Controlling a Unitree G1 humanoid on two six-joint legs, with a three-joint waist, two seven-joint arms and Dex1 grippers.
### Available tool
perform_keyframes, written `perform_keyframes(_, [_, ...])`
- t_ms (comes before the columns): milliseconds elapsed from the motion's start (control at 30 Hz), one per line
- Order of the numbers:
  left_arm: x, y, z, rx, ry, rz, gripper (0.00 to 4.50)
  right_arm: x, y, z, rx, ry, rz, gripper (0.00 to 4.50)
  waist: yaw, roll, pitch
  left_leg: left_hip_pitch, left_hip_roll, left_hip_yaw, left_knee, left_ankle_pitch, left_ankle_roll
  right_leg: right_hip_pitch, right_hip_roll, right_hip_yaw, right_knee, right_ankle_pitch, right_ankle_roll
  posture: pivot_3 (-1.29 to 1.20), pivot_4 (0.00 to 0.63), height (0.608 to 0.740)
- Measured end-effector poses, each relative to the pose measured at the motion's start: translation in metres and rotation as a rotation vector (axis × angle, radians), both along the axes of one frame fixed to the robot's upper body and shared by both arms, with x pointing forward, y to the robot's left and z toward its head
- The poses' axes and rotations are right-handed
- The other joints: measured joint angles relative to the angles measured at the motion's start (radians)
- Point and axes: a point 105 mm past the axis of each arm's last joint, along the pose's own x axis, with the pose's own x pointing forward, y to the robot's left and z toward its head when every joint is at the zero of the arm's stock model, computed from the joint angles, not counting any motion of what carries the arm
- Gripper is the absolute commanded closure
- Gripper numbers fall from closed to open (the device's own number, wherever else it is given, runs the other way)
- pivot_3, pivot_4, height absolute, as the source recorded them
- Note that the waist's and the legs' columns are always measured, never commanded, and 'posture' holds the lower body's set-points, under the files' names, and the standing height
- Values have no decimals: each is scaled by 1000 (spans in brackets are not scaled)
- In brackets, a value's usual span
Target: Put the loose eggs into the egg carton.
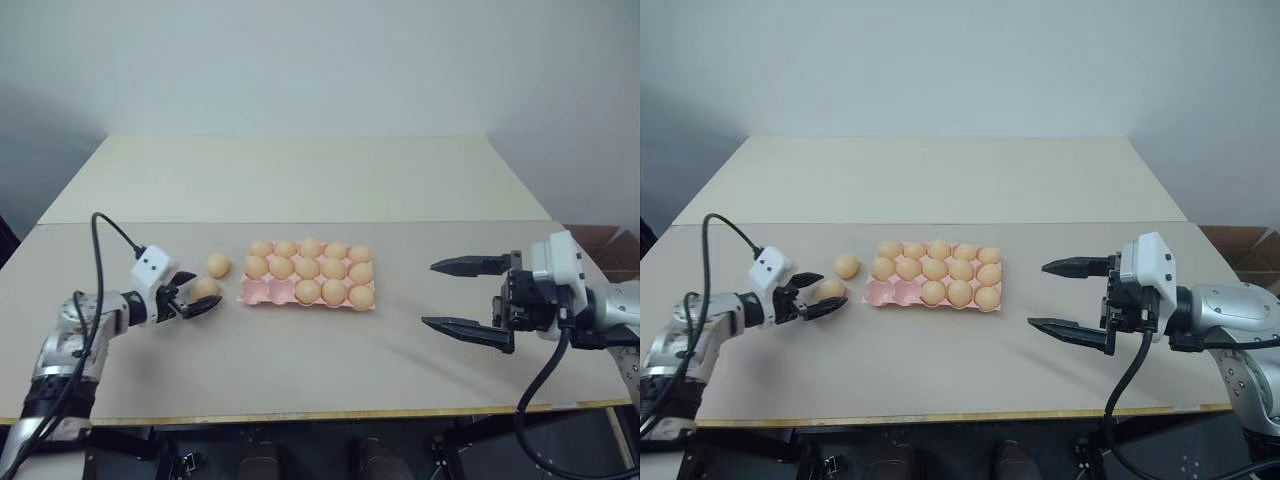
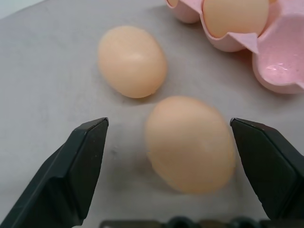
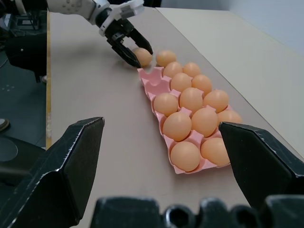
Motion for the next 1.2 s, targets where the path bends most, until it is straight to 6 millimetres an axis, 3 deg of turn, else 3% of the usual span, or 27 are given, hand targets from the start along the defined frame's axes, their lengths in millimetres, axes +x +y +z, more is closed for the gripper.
perform_keyframes(267, [4, 4, -3, 38, -9, 1, 2404, -2, 4, 2, 8, -10, 3, 0, -5, 0, 0, 0, 0, 0, 0, 0, 0, 0, 0, 1, 0, 0, 0, 0, 150, 740])
perform_keyframes(367, [-8, 11, -3, 44, 1, 5, 2436, -3, 3, 0, 10, -6, -8, 0, -9, 0, 0, 0, 0, 0, 0, 0, 0, 0, 0, 1, 0, 0, 0, 0, 150, 740])
perform_keyframes(500, [-43, 25, 9, 41, 28, -39, 2436, -3, 2, 0, 11, -7, -20, 0, -20, 0, 0, 0, 1, 0, 0, 0, 0, -1, 0, 1, 0, 0, 0, 0, 150, 740])
perform_keyframes(667, [-59, -8, 38, -35, -50, -216, 2436, -3, 4, 1, 15, -15, -16, 0, 1, 0, 0, 1, 0, 0, 1, 0, 0, 0, -1, 0, 0, -3, -5, 0, 150, 740])
perform_keyframes(833, [-43, -60, 53, -132, -136, -355, 2436, -1, 7, 4, 15, -25, -3, 0, 10, 0, 0, 1, 0, 0, 4, 0, 0, 2, 0, 1, 1, 1, 0, 0, 150, 740])
perform_keyframes(1000, [-14, -107, 46, -157, -147, -435, 2436, -1, 8, 5, 16, -31, -7, 0, 4, -1, -1, 0, -2, 0, 4, 0, 0, 2, 0, 3, 0, 2, 2, 0, 150, 740])
perform_keyframes(1167, [1, -117, 30, -86, -103, -442, 2436, -2, 8, 5, 17, -36, -21, 0, -12, -1, -1, -1, -2, 0, 4, 0, 1, 1, 1, 5, 0, 2, 2, 0, 150, 740])
perform_keyframes(1200, [1, -117, 29, -82, -100, -444, 2087, -2, 7, 5, 17, -38, -26, 0, -13, -1, -1, -1, -2, 0, 4, 0, 1, 1, 1, 5, 0, 2, 2, 0, 150, 740])
